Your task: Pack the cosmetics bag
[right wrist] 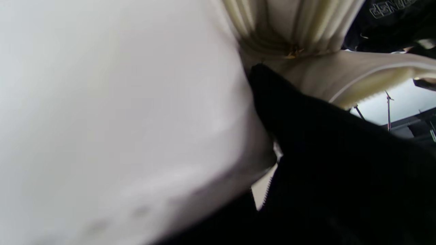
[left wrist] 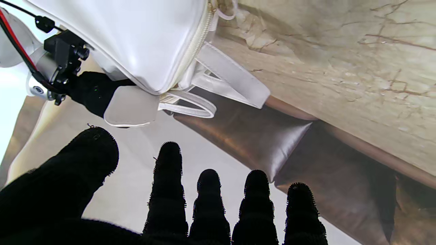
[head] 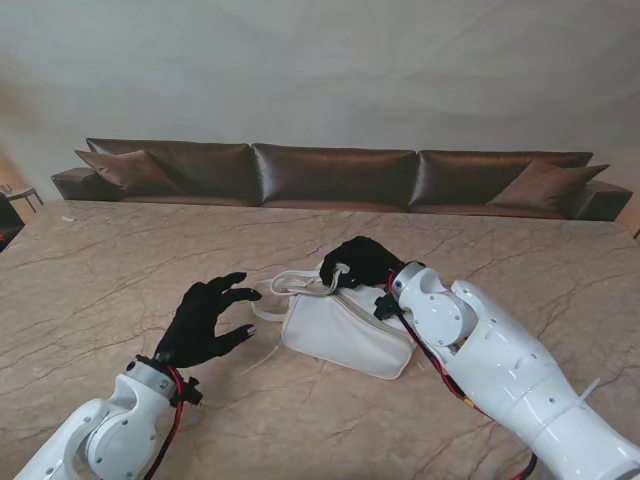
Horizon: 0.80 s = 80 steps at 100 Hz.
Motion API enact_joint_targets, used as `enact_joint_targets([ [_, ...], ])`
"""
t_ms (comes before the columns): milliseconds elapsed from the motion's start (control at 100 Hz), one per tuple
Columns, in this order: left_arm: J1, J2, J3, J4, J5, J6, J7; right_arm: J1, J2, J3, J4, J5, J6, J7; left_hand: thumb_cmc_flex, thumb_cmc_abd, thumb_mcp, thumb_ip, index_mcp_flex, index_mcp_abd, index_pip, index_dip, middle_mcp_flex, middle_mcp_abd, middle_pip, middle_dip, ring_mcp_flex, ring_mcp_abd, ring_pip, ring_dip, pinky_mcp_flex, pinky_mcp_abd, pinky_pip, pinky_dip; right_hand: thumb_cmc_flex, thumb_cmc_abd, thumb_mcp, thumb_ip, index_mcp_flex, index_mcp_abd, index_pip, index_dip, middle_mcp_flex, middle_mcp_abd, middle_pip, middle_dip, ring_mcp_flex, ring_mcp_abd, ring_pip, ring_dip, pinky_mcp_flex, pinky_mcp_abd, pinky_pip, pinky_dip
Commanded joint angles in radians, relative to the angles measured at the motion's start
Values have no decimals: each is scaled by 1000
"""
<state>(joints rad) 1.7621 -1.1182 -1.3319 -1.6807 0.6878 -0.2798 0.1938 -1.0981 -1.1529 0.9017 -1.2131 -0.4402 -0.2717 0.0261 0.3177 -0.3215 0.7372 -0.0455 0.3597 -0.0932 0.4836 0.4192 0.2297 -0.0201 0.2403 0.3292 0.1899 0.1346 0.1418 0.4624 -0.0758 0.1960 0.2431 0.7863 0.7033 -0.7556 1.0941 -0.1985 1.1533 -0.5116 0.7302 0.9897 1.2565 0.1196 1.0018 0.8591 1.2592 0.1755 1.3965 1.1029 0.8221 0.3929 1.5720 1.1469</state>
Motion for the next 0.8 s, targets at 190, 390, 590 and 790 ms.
enact_joint_targets([
  [190, -51, -1, 15, 57, -16, 72, -20, 47, 13, -21, -8, -104, 19, -28, -31, 41, -47, 29, -47, 83, -132, -135, -17, -19, -3, -77, -15, -81, -29, -88, 41, -68, -89, -251, 182, 173, 368, 139, 69, 78, 368, 17, 77, -212, 62, -16, 40, -48, -8, -6, -5, -12, 30, 8],
  [390, -102, -12, 45, 106, -42, 121, 9, 73, 14, -44, -13, -125, 39, -20, -36, 53, -54, 31, -32, 88, -116, -156, 2, -23, 15, -94, -7, -87, -10, -102, 42, -83, 23, -382, 166, 78, 374, 29, -32, 105, 294, -71, 10, -209, 5, -59, 17, -66, -99, 7, -41, -48, -1, 2],
  [590, -136, -15, 66, 132, -58, 152, 9, 87, 19, -73, -4, -103, 51, 33, -37, 61, -59, 33, -27, 85, -116, -154, 0, -26, 13, -93, -12, -92, -9, -99, 29, -64, 56, -386, -119, -149, 415, -94, -252, 103, 258, -375, -129, -207, -102, -128, -114, -96, -196, 13, -133, -94, -44, 16],
  [790, -149, -17, 77, 143, -70, 170, 2, 81, 24, -77, 2, -97, 65, 56, -36, 62, -63, 34, -21, 81, -117, -153, -5, -25, 9, -91, -17, -93, -14, -98, 20, -52, 65, -381, -347, -69, 204, -45, -461, 192, 194, -491, -330, -218, -152, -153, -276, -106, -345, -30, -207, -128, -92, 19],
])
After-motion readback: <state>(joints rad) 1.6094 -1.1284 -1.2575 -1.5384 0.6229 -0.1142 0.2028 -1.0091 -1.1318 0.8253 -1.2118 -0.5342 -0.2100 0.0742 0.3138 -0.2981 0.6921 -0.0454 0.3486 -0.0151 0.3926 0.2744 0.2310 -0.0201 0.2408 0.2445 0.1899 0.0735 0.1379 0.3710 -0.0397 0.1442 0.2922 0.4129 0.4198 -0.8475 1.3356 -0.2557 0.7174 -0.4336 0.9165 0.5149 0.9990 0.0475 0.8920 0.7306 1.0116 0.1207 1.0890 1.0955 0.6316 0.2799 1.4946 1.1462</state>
